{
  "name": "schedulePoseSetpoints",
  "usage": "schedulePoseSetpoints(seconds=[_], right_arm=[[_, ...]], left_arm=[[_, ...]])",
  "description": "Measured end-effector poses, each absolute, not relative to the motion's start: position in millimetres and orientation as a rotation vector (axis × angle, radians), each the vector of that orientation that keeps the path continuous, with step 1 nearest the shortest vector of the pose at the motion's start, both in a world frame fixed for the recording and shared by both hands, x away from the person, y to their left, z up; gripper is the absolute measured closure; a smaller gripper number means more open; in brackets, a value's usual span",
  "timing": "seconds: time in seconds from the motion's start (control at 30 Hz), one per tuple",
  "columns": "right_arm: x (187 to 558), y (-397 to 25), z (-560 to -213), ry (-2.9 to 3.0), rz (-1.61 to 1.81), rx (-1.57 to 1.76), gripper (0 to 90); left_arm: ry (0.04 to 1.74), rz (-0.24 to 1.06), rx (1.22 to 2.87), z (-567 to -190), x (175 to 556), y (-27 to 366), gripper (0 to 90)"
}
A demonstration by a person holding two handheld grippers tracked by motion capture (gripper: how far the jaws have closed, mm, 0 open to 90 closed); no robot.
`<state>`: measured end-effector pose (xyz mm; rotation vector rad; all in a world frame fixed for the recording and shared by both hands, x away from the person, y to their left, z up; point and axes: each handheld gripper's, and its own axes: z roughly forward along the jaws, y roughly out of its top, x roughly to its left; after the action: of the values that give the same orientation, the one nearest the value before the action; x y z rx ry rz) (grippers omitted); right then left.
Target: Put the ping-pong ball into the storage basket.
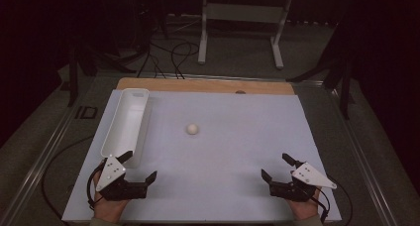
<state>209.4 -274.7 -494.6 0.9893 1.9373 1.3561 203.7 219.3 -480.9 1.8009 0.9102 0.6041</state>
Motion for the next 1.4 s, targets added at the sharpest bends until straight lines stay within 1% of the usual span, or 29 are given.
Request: schedulePoseSetpoints(seconds=[0.6,0.97,1.4], right_arm=[[210.3,-275.0,-494.7,1.931,1.353,0.998,8.7],[211.8,-274.9,-496.1,1.923,1.341,1.007,8.7],[212.4,-274.3,-496.1,1.918,1.346,1.006,8.7]], left_arm=[[0.931,0.604,1.811,-478.9,203.7,215.4,0.1],[0.911,0.615,1.849,-475.0,205.2,201.1,0.1],[0.933,0.617,1.850,-465.7,211.9,192.3,0.0]])
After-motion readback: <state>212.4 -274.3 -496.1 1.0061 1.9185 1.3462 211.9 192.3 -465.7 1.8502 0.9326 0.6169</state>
